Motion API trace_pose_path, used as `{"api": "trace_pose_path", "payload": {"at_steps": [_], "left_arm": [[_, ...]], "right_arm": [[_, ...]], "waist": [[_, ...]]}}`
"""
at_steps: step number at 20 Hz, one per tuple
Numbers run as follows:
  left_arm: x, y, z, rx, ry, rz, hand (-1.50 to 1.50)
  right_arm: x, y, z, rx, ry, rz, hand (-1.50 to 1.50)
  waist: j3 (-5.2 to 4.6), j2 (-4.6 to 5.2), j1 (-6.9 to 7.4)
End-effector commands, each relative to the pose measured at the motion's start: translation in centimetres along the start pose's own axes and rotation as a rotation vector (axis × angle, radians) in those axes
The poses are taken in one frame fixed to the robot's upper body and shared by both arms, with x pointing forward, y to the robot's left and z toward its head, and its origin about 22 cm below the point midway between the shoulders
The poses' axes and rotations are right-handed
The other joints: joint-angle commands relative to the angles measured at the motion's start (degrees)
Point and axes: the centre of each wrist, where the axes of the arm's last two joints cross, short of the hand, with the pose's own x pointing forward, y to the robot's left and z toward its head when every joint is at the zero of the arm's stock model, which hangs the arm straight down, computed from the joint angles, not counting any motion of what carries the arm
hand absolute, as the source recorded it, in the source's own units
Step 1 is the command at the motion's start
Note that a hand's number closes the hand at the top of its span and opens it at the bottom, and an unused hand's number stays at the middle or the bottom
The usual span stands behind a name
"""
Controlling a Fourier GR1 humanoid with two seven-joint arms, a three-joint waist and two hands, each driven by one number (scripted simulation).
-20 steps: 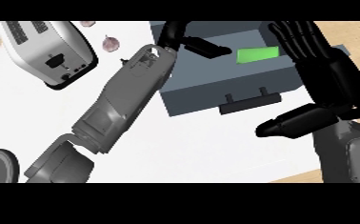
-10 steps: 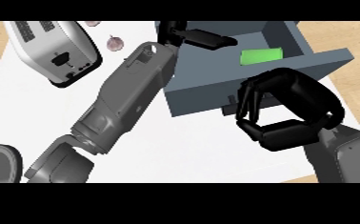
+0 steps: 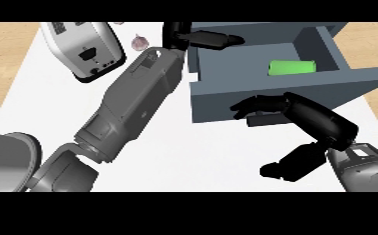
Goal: Pick up the cup, place it into the drawer and close the drawer
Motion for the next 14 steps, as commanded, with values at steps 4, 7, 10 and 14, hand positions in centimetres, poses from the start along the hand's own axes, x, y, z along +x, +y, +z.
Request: {"api": "trace_pose_path", "payload": {"at_steps": [4, 7, 10, 14], "left_arm": [[-0.3, 0.5, 0.5, -0.005, -0.013, 0.074, -1.50], [-2.8, 3.1, 2.4, 0.013, -0.021, 0.101, -1.50], [-1.6, 4.0, 1.7, 0.018, -0.018, 0.097, -1.50], [-2.3, 4.3, 2.8, 0.027, -0.040, 0.115, -1.50]], "right_arm": [[-4.3, 5.0, -2.9, -0.032, 0.202, 0.123, -1.50], [-7.9, 4.8, -3.7, 0.036, 0.261, 0.140, -1.50], [-11.6, 4.9, -3.8, 0.091, 0.312, 0.162, -1.50], [-14.8, 3.9, -5.3, 0.038, 0.360, 0.175, 1.50]], "waist": [[-0.02, -0.76, 5.51], [-0.01, -0.55, 6.49], [0.04, -0.62, 7.63], [0.11, -0.36, 8.90]]}}
